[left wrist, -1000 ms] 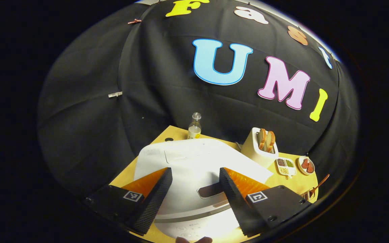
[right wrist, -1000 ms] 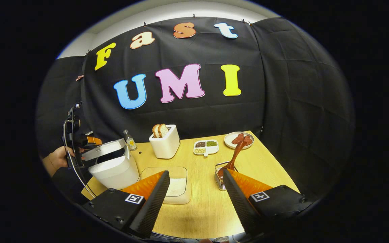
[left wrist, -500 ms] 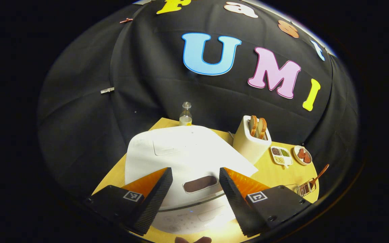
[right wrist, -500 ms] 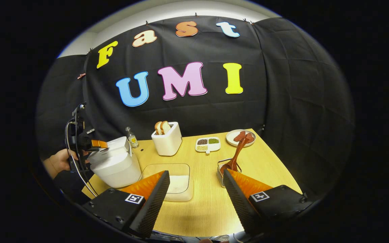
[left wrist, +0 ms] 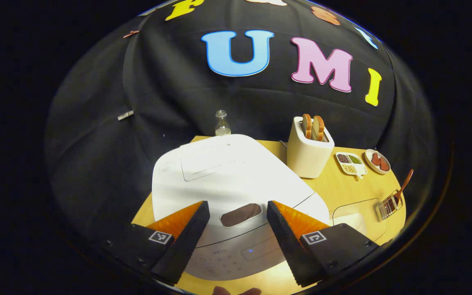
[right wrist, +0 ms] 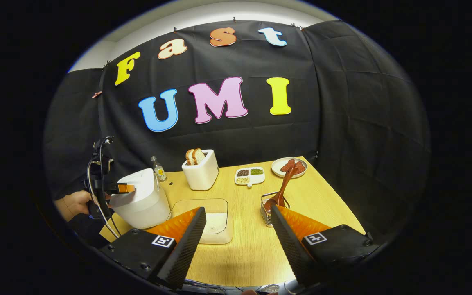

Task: Close the left gripper, press the button to open the rice cooker; take a wooden spoon from the chopstick holder with the right hand, scoop a spoonful of rice and pour it into the rice cooker, then put the wooden spoon back into the chopstick holder.

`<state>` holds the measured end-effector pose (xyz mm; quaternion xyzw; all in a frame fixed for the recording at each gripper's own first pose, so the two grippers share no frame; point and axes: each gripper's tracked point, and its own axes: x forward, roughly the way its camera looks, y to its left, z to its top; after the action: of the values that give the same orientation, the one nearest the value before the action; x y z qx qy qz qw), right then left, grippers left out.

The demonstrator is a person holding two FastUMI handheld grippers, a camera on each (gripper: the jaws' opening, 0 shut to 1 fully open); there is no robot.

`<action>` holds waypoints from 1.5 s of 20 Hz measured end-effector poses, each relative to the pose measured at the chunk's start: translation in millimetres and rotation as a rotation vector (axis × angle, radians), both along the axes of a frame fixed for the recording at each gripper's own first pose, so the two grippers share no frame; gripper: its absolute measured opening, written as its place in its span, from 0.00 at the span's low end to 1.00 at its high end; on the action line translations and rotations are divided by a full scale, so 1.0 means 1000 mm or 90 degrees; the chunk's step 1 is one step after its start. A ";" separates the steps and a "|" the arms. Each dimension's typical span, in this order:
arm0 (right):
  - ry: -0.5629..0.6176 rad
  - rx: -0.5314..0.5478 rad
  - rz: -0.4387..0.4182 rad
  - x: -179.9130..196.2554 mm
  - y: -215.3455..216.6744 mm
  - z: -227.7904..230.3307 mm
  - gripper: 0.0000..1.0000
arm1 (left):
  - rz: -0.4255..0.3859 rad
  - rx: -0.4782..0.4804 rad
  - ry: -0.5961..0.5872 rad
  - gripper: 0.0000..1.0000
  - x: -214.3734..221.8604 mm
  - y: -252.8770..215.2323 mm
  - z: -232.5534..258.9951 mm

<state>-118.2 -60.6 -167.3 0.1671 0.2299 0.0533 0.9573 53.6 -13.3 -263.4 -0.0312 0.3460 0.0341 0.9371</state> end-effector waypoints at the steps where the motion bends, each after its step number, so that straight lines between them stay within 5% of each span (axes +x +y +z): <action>1: 0.003 0.001 -0.002 -0.002 0.001 -0.002 0.99 | 0.015 -0.011 -0.006 1.00 0.001 0.002 0.004; 16: -0.001 -0.003 0.004 -0.004 0.014 0.005 0.98 | 0.011 0.018 -0.066 0.96 0.012 0.000 0.022; 30: -0.066 -0.041 0.012 0.021 0.027 0.048 0.98 | -0.069 -0.045 -0.302 0.96 -0.024 -0.029 0.174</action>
<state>-96.8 -33.6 -119.3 0.1309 0.1835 0.0636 0.9722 29.7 -42.4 -89.4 -0.0523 0.1187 -0.0363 0.9909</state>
